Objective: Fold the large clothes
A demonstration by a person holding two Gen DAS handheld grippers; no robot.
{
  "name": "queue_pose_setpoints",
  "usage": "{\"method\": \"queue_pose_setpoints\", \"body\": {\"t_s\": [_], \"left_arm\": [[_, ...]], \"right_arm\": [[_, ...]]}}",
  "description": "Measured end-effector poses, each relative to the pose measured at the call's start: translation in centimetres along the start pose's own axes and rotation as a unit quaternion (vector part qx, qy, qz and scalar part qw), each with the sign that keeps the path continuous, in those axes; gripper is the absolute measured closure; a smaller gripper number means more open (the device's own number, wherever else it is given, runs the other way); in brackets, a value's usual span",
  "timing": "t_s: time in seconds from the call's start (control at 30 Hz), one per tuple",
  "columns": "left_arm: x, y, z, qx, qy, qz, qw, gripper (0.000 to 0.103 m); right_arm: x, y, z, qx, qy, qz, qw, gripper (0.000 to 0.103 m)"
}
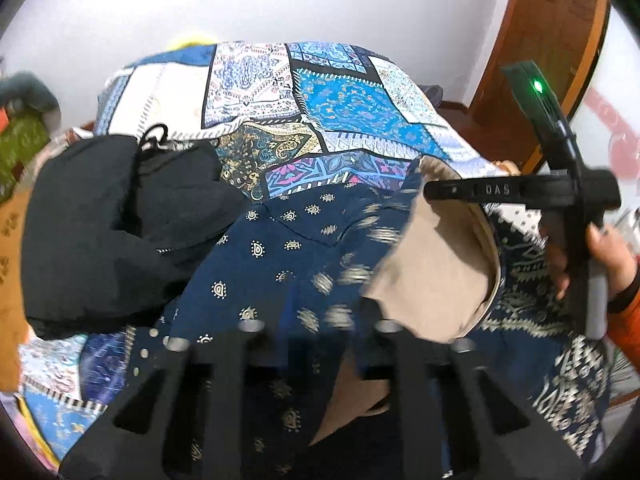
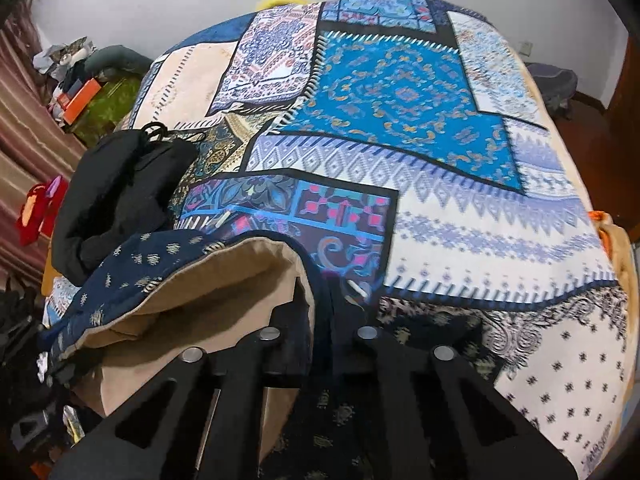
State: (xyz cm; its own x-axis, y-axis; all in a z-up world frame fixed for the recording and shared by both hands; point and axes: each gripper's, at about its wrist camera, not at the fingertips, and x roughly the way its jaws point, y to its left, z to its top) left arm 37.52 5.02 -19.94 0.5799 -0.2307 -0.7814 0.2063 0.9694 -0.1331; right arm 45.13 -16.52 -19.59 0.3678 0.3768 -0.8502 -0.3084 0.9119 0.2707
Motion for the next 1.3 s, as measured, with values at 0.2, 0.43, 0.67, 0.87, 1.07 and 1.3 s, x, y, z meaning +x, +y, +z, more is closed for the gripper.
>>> {"method": "queue_pose_setpoints", "body": {"t_s": [0.2,0.43,0.67,0.87,1.07,1.3], "left_arm": [[-4.2,1.4,-0.4,-0.055,-0.02,-0.091,0.9941,0.096],[-11.0,-0.3,-2.6,-0.039,-0.057,-0.119,0.9904,0.096],[-12.9,-1.9,-7.4,-0.028,-0.034,-0.122,0.9916,0.096],[-10.8,-3.1,-12.4,-0.014,0.033,-0.076,0.9965,0.095],[-10.1,-4.0,-15.3,0.0,0.077,-0.042,0.9961,0.077],[-14.3,-4.2,-14.4,0.017,0.024,-0.027,0.9992,0.046]], "right_arm": [[-5.0,0.7,-1.5,0.0,-0.053,0.055,0.997,0.097],[-13.4,1.9,-6.1,-0.037,-0.1,0.062,0.992,0.097],[-16.2,2.8,-13.0,-0.083,-0.092,0.074,0.99,0.097],[-13.2,2.5,-17.9,-0.093,-0.028,0.048,0.994,0.093],[-13.3,2.1,-19.1,-0.082,0.02,0.031,0.996,0.073],[-17.3,2.4,-18.2,-0.08,-0.019,0.047,0.995,0.058]]}}
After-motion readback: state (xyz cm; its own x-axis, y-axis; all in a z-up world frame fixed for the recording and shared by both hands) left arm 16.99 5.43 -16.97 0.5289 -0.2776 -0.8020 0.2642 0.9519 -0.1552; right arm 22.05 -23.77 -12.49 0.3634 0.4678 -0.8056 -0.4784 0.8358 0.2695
